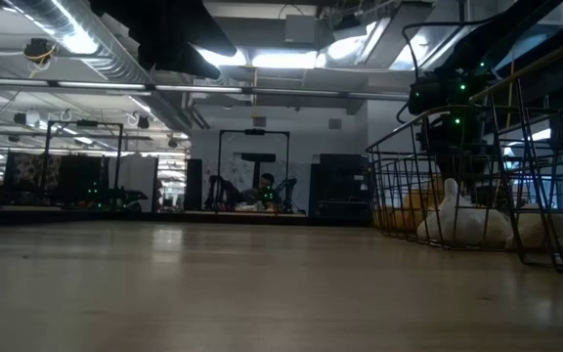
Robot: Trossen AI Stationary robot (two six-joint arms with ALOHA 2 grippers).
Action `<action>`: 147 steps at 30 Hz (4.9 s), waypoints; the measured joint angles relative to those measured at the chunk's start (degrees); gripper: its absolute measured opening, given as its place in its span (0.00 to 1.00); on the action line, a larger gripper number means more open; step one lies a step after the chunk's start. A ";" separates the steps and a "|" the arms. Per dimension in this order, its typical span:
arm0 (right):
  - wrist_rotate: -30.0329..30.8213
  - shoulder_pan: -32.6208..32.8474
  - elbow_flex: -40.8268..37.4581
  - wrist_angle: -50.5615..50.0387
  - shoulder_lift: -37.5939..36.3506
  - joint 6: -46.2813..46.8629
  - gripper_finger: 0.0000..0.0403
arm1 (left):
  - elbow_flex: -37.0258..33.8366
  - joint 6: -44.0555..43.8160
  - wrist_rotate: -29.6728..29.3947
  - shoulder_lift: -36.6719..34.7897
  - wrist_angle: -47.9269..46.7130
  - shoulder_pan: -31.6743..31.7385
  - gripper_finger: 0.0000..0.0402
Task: Sort produce into baskets
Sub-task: Put the yellow lemon into the top wire basket
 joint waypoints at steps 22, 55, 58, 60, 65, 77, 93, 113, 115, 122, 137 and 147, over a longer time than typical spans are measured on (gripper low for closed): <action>0.23 4.57 4.61 0.72 -18.85 -2.88 0.71 | 0.02 -1.53 -0.04 -0.11 8.30 2.01 0.80; 5.96 32.70 4.46 5.70 -29.68 -5.50 0.71 | 11.87 -41.66 29.07 -0.26 -56.50 -13.12 0.80; 5.94 32.70 4.46 5.67 -29.66 -5.50 0.71 | 9.72 -48.80 32.70 -0.26 -57.51 -14.85 0.80; 5.96 32.70 4.46 5.65 -29.66 -5.50 0.71 | 8.28 -53.08 34.28 -0.26 -58.03 -15.76 0.80; 5.98 32.68 4.46 5.66 -29.65 -5.92 0.71 | 4.45 -61.98 41.22 -0.26 -58.26 -17.89 0.80; 6.01 32.65 4.46 5.70 -29.64 -5.92 0.71 | -2.71 -71.04 52.18 -0.15 -57.46 -21.86 0.80; 6.00 32.65 4.46 5.68 -29.64 -5.92 0.71 | -8.50 -77.79 59.25 -0.15 -50.16 -25.18 0.80; 6.00 32.65 4.44 5.68 -29.64 -5.92 0.71 | -12.55 -76.87 62.42 0.55 -42.21 -26.75 0.71; 5.99 32.65 4.44 5.68 -29.64 -5.92 0.71 | -12.55 -76.63 62.40 0.55 -41.24 -26.73 0.67; 5.98 32.65 4.44 5.68 -29.64 -5.92 0.71 | -12.55 -74.46 62.01 0.55 -40.28 -26.73 0.51; 5.85 32.65 4.44 5.70 -29.64 -5.51 0.71 | -10.13 -64.37 53.52 0.50 -38.82 -25.21 0.35; -3.66 32.72 4.44 9.80 -27.77 -5.48 0.71 | -1.87 -48.60 37.06 0.39 -39.13 -19.44 0.35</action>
